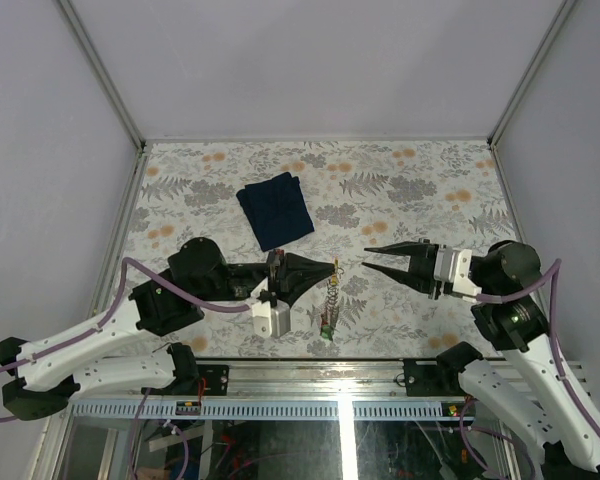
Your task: Put the keys on the keyring
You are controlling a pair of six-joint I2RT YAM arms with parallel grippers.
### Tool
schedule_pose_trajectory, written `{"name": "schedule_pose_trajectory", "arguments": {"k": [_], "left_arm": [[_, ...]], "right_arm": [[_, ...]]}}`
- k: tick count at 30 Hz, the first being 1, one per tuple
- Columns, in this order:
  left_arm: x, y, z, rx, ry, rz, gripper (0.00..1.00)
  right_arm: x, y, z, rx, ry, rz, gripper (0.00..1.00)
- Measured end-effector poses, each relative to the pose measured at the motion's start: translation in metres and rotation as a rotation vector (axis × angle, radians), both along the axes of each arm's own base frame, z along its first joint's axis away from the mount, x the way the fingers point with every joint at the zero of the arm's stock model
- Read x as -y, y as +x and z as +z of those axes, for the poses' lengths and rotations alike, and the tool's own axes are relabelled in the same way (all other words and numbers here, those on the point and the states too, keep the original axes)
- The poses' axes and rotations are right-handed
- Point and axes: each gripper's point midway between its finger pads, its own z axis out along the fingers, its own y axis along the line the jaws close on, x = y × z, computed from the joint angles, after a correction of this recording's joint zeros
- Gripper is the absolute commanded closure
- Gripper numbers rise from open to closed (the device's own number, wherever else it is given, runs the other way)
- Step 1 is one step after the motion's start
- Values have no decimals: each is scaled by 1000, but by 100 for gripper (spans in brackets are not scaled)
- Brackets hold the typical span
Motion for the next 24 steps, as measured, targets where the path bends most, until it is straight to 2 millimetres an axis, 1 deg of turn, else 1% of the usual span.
{"name": "schedule_pose_trajectory", "arguments": {"k": [2,5,9,13,19,24], "left_arm": [[0,2,3,-21,-24,13,100],[0,4,1,-56,-40,27,100],[-1,7,0,-103,-56,50,100],[-4,10,2,-153,-86,79,100],[-6,12,8,-219,-137,100,100],[-6,13,11,-263,-161,104,100]], "right_arm": [[-2,3,1,-3,-2,-2,68],[-5,4,2,-2,-6,2,68],[-8,2,5,7,-6,11,68],[-12,-2,5,12,-7,33,67],[-25,-7,5,9,-6,90,66],[-34,-9,7,8,3,125,67]]}}
